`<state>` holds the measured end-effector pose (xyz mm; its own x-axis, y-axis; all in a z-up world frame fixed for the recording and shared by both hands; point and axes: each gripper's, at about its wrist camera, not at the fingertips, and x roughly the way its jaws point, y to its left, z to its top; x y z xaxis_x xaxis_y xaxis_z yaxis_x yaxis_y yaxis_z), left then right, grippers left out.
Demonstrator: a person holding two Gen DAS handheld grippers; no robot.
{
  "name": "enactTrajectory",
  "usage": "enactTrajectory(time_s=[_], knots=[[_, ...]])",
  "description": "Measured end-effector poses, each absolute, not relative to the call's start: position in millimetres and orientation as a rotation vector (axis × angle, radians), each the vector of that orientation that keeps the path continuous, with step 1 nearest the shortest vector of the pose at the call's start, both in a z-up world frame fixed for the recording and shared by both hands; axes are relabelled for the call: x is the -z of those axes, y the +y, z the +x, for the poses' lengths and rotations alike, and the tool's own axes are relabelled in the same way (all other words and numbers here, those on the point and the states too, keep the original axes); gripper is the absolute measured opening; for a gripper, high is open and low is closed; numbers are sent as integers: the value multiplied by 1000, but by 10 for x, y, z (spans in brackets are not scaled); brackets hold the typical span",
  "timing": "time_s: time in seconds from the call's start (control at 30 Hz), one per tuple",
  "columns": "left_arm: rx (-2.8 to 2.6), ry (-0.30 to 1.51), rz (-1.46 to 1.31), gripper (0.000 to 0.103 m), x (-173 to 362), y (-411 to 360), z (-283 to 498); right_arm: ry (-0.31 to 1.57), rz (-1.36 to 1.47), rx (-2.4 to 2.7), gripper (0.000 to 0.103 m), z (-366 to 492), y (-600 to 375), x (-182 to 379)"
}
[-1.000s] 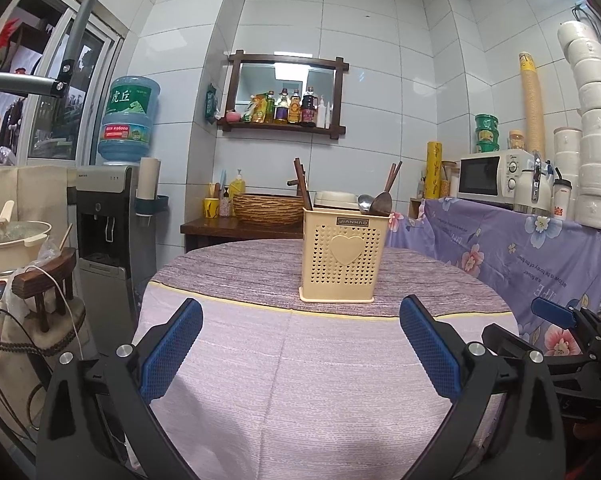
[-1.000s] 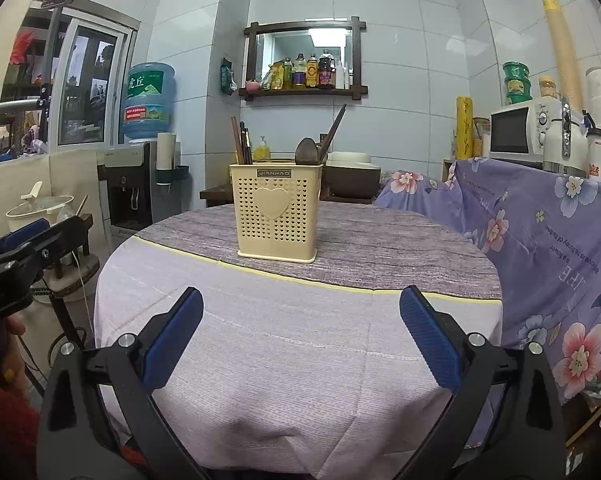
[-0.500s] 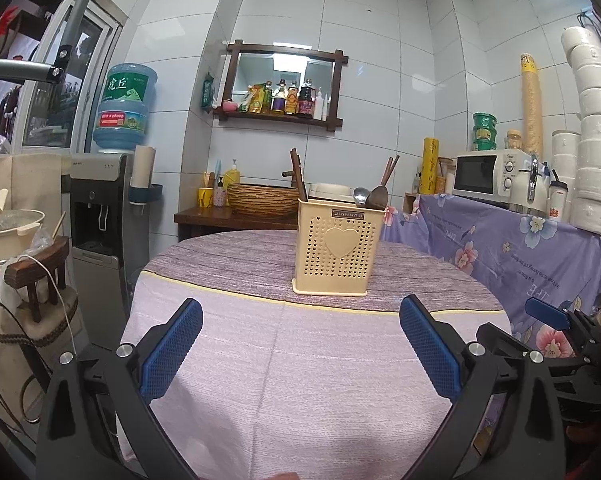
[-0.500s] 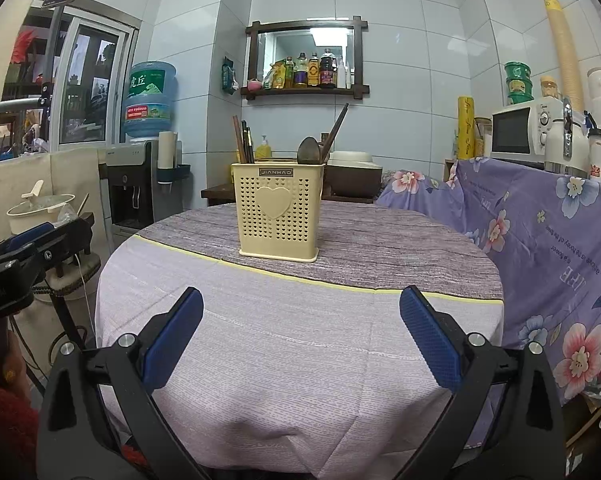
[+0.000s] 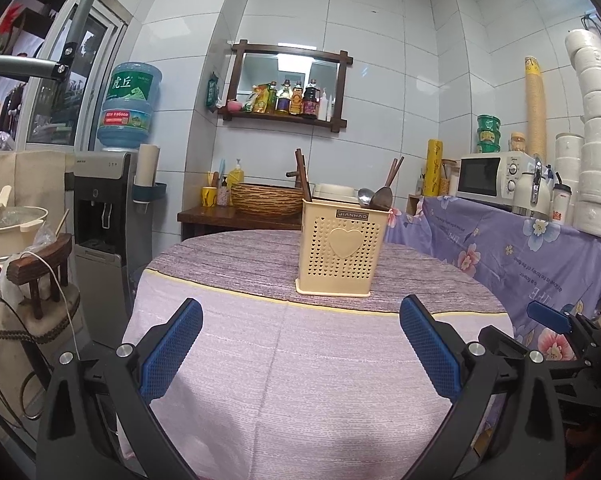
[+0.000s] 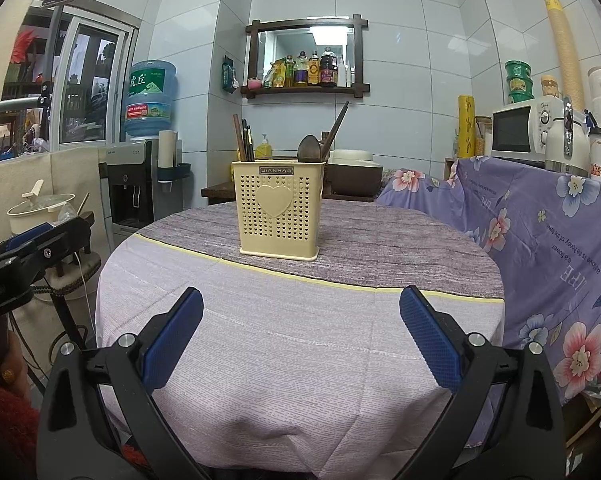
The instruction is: Organize utensils
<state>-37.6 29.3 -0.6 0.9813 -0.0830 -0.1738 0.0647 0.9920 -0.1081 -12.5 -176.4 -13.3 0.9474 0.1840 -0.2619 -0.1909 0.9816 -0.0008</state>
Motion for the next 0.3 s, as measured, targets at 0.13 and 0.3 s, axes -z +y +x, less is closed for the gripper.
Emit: enactTrajectory(time_s=[0.13, 0.3], knots=[[73, 180, -99, 98, -2, 281, -376, 263, -27, -191, 97, -122, -1765, 140], [71, 186, -104, 98, 5, 293, -365, 268, -26, -191, 97, -126, -1759, 155]])
